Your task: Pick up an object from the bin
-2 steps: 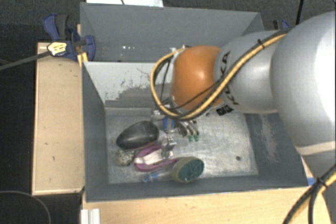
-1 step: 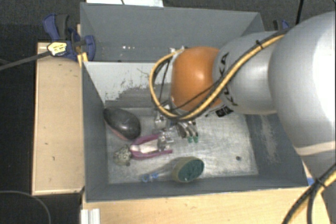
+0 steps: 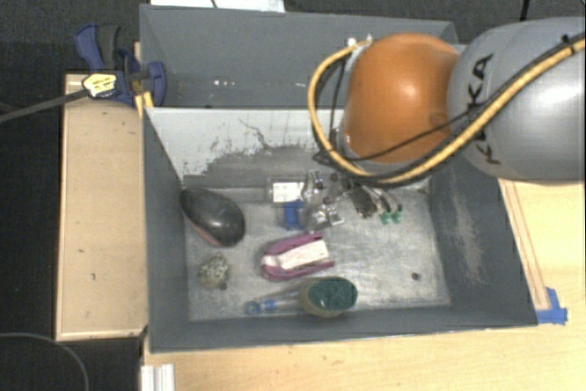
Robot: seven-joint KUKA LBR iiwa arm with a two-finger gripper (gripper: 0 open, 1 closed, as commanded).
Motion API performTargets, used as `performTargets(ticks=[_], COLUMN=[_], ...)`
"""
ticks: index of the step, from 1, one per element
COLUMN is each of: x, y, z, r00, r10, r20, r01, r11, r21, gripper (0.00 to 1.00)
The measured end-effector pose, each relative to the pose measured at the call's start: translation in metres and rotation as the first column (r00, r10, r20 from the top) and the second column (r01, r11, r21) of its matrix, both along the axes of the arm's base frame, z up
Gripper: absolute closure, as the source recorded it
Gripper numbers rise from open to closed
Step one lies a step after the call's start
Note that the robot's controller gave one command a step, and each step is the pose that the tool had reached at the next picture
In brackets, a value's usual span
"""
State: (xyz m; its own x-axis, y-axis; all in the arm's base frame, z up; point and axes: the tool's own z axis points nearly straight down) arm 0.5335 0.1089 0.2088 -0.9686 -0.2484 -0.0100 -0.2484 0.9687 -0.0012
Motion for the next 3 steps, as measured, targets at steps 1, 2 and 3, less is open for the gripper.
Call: performTargets(ticks=[1, 2, 3], x=[-0.001, 0.007, -0.031], y=[0.001, 0.07, -0.024], z=[-0.005, -0.14, -0.124], r00=[1.0, 0.995, 0.999], r10=[-0.002, -0.102, 0.031], r20=[-0.008, -0.004, 0.022], r01=[0.002, 0.102, -0.031], r11=[1.0, 0.995, 1.0], r21=[0.0, 0.002, 0.003], gripper=[0.0, 0.0, 0.0])
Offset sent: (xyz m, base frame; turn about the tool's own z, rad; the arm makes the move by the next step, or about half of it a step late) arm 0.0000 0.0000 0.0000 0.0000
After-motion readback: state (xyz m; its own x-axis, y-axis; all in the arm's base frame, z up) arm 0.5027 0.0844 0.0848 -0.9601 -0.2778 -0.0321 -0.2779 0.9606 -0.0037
